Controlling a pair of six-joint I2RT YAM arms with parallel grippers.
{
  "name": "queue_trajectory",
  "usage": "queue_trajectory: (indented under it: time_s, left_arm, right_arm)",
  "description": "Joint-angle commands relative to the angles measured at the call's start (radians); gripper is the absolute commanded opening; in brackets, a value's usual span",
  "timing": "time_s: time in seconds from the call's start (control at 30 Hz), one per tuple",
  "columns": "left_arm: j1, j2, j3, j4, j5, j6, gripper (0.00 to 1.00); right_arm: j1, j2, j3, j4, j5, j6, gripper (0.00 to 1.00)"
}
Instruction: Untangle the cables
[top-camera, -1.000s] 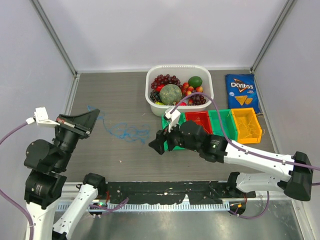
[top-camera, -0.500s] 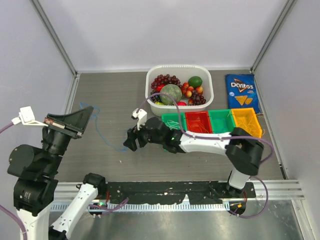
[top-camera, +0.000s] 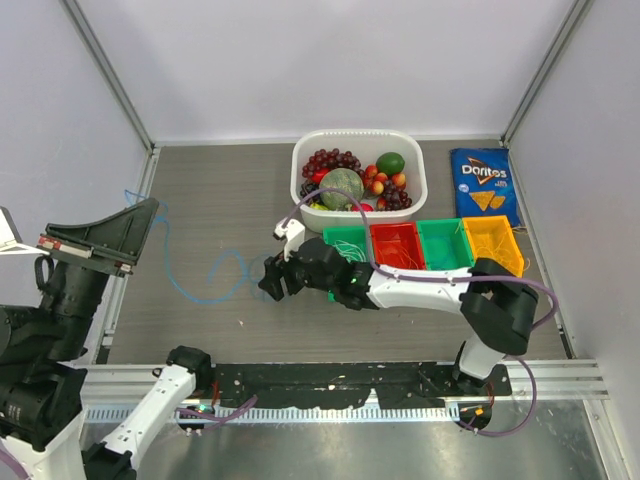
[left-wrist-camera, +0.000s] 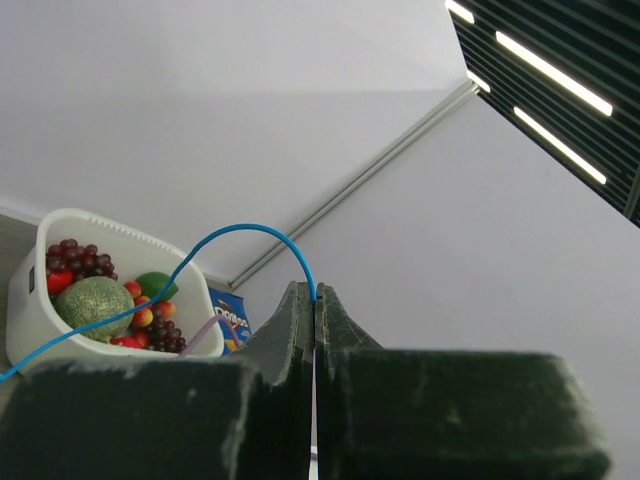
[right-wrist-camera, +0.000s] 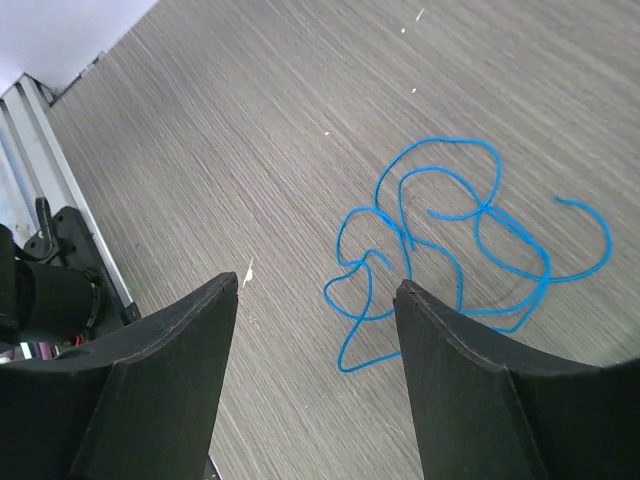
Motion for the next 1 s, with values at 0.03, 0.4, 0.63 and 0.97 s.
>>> queue_trajectory:
  time_s: [0.03, 0.4, 0.63, 0.97]
  left_arm:
    - [0.006, 0.062, 0.156, -0.021, -0.002, 0.041, 0.00]
    - [0.006, -0.012, -0.231, 0.079, 0.194, -0.086, 0.00]
    - [0.006, 0.043, -0.550, 0.369, 0.588, -0.256, 0.00]
    - [-0.007, -0.060, -0.790, 0.576, 0.694, -0.414, 0.00]
  right_arm:
    - [0.003, -0.121, -0.051, -0.025, 0.052, -0.023, 0.70]
    - [0.002, -0.547, -0.037, -0.497, 0.225, -0.084, 0.80]
    - [0.002, -0.760, -0.020, -0.568, 0.005, -0.136, 0.82]
    - [-0.001, -0.739, -0.046, -0.346, -0.166, -0.208, 0.85]
